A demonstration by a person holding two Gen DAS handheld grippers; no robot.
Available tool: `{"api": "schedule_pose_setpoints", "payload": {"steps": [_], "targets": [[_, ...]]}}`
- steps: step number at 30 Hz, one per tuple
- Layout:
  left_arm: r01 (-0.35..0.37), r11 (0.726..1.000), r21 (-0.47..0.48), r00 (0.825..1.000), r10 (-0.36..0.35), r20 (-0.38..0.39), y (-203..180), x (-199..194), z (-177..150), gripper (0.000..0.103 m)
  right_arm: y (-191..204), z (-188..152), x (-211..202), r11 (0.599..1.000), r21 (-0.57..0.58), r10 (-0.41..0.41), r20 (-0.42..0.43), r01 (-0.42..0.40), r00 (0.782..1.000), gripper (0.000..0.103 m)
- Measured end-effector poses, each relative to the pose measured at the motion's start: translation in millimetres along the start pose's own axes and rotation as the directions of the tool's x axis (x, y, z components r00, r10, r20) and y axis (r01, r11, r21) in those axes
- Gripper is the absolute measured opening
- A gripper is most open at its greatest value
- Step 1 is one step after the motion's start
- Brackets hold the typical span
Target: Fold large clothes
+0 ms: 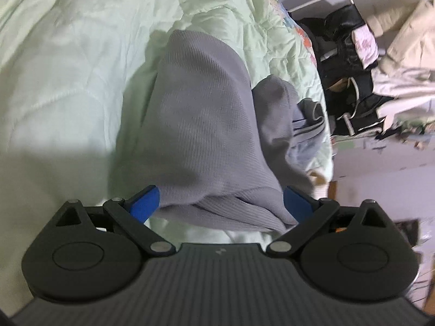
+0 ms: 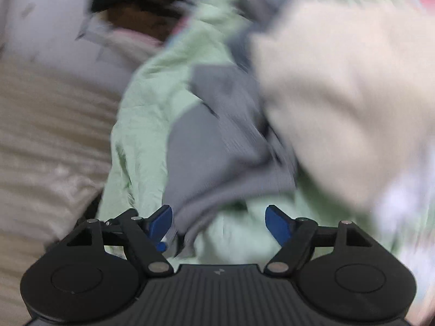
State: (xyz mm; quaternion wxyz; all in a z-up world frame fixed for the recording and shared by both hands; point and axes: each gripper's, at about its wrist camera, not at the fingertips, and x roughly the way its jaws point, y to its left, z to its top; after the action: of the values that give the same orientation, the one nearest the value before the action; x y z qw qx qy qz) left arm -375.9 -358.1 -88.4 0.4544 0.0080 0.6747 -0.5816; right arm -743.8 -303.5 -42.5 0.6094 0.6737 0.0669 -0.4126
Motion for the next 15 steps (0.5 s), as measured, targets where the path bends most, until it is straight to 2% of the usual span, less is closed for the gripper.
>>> {"api": "schedule_pose_setpoints", "payload": {"steps": [3,6,9,12,13,15], "targets": [[0.04,0.997,-0.066,0.999,-0.041,-0.012,5.7,2.8,-3.7,0.099,-10.5,-3.4,10.9,0.995,0.083,0.056,0.036,-0.058,0.998,0.079],[0.04,0.994,-0.105,0.999,-0.042,-0.014,10.8,12.4,-9.6,0.099,-16.5,-0.4,26.3,0.986,0.128,0.096,0.082,-0.107,0.992,0.082],[0.081,0.981,-0.177,0.996,-0.085,-0.014,15.3,16.9,-15.5,0.099,-28.1,3.2,54.0,0.967,0.243,0.031,0.177,-0.074,0.984,0.086],[0.123,0.951,-0.284,0.992,-0.125,0.01,21.4,20.2,-24.5,0.099,-36.4,4.6,74.8,0.947,0.311,0.008,0.24,-0.084,0.971,0.088],[0.129,0.941,-0.314,0.992,-0.128,0.024,23.0,22.2,-27.3,0.099,-37.8,5.2,80.0,0.944,0.315,0.014,0.246,-0.094,0.969,0.087],[0.133,0.924,-0.36,0.991,-0.123,0.05,25.1,28.4,-31.7,0.103,-38.7,5.8,85.3,0.945,0.307,0.035,0.251,-0.114,0.967,0.077]]}}
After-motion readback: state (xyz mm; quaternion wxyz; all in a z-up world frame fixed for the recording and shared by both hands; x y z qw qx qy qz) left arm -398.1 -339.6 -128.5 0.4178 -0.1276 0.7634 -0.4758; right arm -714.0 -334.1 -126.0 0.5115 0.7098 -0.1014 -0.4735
